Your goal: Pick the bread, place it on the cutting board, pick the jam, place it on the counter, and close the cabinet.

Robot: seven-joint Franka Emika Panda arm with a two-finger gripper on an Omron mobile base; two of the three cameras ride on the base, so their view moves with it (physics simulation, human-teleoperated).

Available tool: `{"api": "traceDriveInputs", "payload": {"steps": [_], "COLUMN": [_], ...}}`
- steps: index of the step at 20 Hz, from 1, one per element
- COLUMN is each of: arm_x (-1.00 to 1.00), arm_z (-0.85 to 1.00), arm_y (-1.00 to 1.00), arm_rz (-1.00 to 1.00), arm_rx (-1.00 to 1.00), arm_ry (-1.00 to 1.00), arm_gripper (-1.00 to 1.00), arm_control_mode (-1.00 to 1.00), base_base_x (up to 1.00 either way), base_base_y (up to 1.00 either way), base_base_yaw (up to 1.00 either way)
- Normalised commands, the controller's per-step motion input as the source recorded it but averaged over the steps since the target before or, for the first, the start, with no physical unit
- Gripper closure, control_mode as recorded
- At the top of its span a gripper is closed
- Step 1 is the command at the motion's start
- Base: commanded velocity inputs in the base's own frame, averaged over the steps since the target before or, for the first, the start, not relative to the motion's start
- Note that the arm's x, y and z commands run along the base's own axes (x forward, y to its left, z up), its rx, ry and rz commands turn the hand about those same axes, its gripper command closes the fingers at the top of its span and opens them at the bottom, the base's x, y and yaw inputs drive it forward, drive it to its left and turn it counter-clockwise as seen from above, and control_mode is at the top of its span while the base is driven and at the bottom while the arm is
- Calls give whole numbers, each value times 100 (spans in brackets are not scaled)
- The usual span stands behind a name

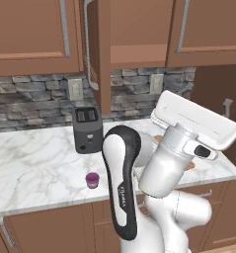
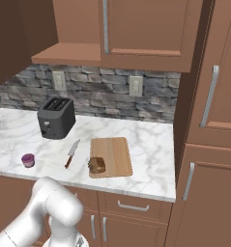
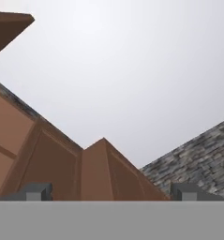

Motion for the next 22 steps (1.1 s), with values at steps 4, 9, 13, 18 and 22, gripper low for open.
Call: {"api": "traceDriveInputs", "payload": {"steps": [4, 9, 13, 18, 22], "arm_x": [-14, -1, 0, -2, -2], "arm_z": [0, 0, 3, 9, 7], "arm_y": [36, 44, 46, 42, 42], "arm_rz": [2, 5, 5, 4, 4], "arm_rx": [0, 0, 0, 0, 0], "arm_ry": [3, 7, 8, 6, 5], "arm_gripper": [-100, -100, -100, -100, -100], "arm_control_mode": [-100, -100, -100, -100, -100], "base_base_x": [0, 0, 0, 0, 0], "base_base_y": [0, 0, 0, 0, 0], "base_base_yaw": [0, 0, 0, 0, 0]}}
